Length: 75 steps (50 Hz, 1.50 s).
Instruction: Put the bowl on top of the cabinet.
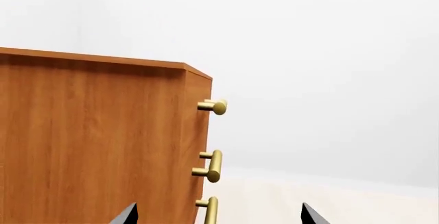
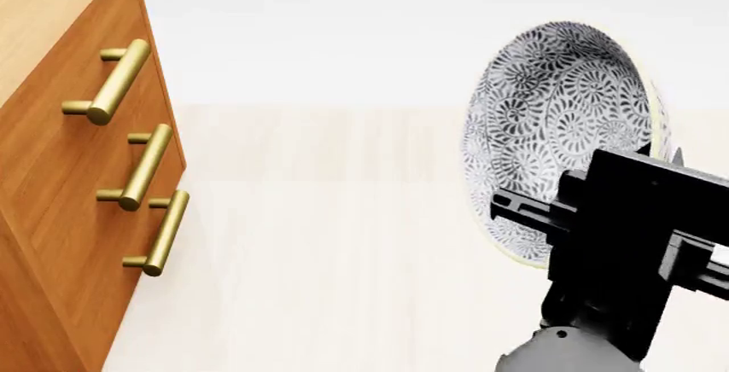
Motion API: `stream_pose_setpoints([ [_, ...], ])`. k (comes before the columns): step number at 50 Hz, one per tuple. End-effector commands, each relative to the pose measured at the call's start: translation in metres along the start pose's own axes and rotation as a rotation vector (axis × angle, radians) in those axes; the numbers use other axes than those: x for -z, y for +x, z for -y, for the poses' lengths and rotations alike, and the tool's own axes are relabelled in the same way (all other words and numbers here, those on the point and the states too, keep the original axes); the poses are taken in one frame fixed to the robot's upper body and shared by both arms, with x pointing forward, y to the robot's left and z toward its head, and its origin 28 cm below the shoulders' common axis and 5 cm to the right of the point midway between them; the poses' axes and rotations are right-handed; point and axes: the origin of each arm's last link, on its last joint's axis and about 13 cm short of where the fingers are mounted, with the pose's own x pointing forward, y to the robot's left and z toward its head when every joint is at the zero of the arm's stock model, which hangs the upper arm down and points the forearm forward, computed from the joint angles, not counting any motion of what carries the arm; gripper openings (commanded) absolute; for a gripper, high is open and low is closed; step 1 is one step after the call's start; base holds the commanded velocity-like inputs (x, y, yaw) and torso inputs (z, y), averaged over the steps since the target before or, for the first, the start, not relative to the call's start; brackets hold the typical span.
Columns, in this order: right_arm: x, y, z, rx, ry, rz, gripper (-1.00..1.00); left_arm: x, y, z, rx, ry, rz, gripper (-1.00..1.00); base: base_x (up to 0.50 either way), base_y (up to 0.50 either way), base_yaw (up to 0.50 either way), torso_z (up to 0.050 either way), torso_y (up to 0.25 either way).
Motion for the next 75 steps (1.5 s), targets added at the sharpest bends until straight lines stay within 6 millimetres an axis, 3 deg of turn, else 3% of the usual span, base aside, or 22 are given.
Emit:
stream_pose_setpoints([
  [1,-0.014,0.02,-0.011,-0.07,-0.08,0.015,-1.0,-0.001,0.0,-0.001,-0.001,-0.007,0.004,1.0,0.0,0.0,0.0,0.0,0.0],
  [8,-0.018,0.035,-0.012,-0.253,-0.01,-0.056,-1.0,-0.002,0.0,-0.002,0.0,-0.011,0.006,1.0,0.0,0.0,0.0,0.0,0.0],
  [31,-0.017,0.059,-0.009,-0.379,-0.029,-0.077,-1.0,-0.002,-0.001,-0.002,-0.001,-0.009,0.009,1.0,0.0,0.0,0.0,0.0,0.001],
  [47,-0.026,0.046,-0.008,-0.605,0.024,0.05,-1.0,-0.003,-0.002,-0.002,0.001,-0.008,0.012,1.0,0.0,0.0,0.0,0.0,0.0],
  [63,-0.022,0.046,-0.01,-0.651,0.017,0.085,-1.0,-0.002,-0.001,-0.001,0.027,0.002,-0.01,1.0,0.0,0.0,0.0,0.0,0.001],
  [75,-0.018,0.037,-0.016,-0.709,0.015,0.112,-1.0,-0.039,0.011,0.008,0.136,0.108,0.014,1.0,0.0,0.0,0.0,0.0,0.001],
])
